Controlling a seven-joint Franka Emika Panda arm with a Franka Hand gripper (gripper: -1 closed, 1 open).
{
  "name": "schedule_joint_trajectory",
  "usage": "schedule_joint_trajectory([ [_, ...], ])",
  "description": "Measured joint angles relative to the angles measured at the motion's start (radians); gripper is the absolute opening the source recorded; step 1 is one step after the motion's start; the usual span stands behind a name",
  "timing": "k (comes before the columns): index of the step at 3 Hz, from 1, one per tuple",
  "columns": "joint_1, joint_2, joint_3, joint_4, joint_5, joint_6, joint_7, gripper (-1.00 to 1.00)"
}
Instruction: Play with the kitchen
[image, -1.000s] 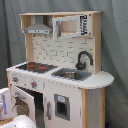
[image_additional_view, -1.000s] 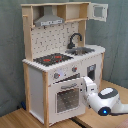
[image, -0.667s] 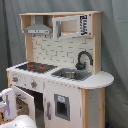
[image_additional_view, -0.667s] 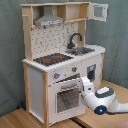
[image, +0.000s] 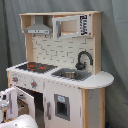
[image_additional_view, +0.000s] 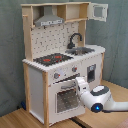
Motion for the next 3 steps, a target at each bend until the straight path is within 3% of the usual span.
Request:
schedule_joint_trajectory([
  [1,0.0,0.0,0.0,0.0,0.0,0.0,0.0,-1.0],
  [2,0.084,0.005,-0.018,0.025,0.042,-0.104,-0.009,-1.0],
  [3,0.088,0.009,-0.009,0.078,0.061,-0.193,-0.012,-1.0],
])
